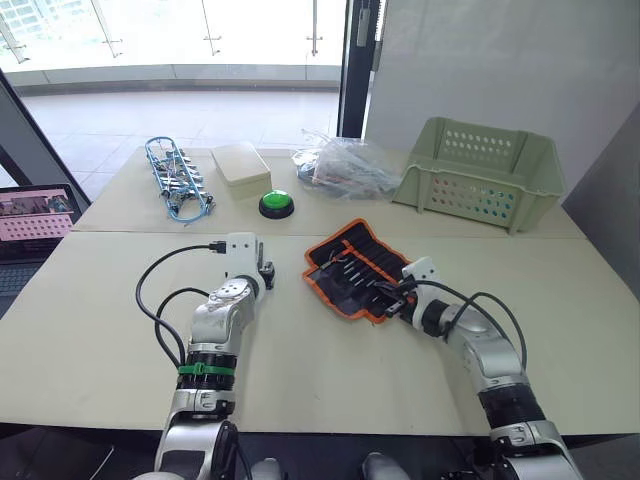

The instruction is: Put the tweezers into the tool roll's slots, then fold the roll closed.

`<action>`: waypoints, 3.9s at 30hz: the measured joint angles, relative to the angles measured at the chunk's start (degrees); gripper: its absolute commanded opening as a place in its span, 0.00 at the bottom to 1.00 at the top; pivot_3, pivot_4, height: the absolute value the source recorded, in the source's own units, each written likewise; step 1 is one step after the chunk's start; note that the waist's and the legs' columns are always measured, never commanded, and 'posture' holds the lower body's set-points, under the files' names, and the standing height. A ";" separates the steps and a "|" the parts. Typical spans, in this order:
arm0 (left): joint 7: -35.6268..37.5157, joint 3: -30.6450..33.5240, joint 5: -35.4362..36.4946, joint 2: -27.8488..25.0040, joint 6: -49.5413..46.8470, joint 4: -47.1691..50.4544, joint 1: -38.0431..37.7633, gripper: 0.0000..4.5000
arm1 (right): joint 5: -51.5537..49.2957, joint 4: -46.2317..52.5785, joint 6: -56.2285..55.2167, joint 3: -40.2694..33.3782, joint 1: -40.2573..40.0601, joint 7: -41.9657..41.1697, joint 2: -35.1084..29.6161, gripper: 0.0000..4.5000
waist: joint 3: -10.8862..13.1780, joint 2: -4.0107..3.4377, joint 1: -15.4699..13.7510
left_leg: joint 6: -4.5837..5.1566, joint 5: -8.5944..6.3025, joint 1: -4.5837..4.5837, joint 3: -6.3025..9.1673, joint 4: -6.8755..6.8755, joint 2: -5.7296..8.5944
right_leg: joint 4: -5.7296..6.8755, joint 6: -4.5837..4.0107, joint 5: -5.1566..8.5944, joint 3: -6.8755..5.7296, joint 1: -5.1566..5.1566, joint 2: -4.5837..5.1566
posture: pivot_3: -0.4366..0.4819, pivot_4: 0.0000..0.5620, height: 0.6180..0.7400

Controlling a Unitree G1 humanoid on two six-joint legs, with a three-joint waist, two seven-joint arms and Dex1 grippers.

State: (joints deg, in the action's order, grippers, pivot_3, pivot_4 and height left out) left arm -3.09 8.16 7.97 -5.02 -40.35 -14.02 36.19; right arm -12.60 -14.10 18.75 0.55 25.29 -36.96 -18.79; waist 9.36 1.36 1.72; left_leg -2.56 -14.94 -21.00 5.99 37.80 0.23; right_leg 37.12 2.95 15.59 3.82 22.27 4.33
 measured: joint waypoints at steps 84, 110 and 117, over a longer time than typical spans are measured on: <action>34.97 -28.58 -0.16 0.60 -6.94 -1.19 9.03 0.01 | 0.14 0.69 -4.03 -2.59 -3.16 3.31 -4.33 0.00 | 0.02 -0.01 -0.68 | 0.04 0.05 -0.62 -0.04 0.09 0.05 | 0.11 0.00 -0.01 0.03 0.65 0.02 | 0.48 0.27 1.00; 32.69 -22.89 -2.64 10.89 8.11 -29.05 20.93 0.01 | 0.15 1.89 -3.68 -3.11 -4.31 4.97 -3.91 0.00 | 0.03 -0.01 -1.01 | 0.06 0.05 -0.36 -0.02 0.10 0.14 | -0.01 0.05 0.00 0.02 0.28 0.06 | 0.48 0.27 1.00; 32.89 -20.87 -2.81 11.91 16.67 -40.18 24.96 0.01 | 0.15 2.60 -3.58 -3.21 -4.78 5.73 -3.04 0.00 | 0.03 -0.01 -0.76 | 0.07 0.04 -0.33 -0.02 0.09 0.13 | 0.00 0.05 0.00 0.02 0.27 0.04 | 0.48 0.27 1.00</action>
State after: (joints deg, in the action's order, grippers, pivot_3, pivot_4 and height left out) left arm 29.81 -12.70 5.16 6.89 -23.68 -54.21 61.15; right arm -12.45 -11.49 15.17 -2.66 20.51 -31.22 -21.82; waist 9.39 1.36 0.96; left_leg -2.49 -14.90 -21.33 5.97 37.90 0.36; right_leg 37.12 3.01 15.59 3.84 22.54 4.37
